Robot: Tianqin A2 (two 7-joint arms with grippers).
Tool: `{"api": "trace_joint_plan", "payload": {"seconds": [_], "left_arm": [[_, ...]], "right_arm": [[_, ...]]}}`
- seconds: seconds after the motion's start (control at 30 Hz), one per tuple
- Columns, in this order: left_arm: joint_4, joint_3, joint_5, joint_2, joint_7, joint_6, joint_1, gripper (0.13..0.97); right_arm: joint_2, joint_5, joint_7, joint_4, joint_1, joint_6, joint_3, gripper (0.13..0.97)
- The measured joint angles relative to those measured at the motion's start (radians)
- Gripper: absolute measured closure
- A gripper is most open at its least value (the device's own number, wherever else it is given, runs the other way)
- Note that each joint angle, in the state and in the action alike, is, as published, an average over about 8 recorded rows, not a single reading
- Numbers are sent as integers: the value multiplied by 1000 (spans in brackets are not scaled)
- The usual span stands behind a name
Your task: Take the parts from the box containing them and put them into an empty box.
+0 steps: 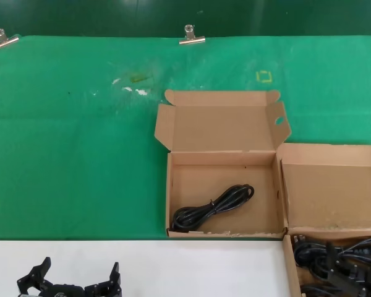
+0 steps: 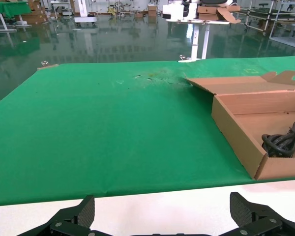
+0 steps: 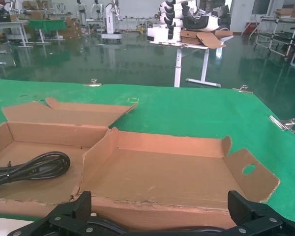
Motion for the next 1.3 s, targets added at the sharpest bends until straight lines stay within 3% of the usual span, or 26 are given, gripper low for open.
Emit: {"api": "trace_joint_plan", "payload": {"seconds": [1.3], "left_arm": [[0, 0, 0, 0, 0, 0, 0, 132]], "right_arm": [[0, 0, 0, 0, 0, 0, 0, 129]]}}
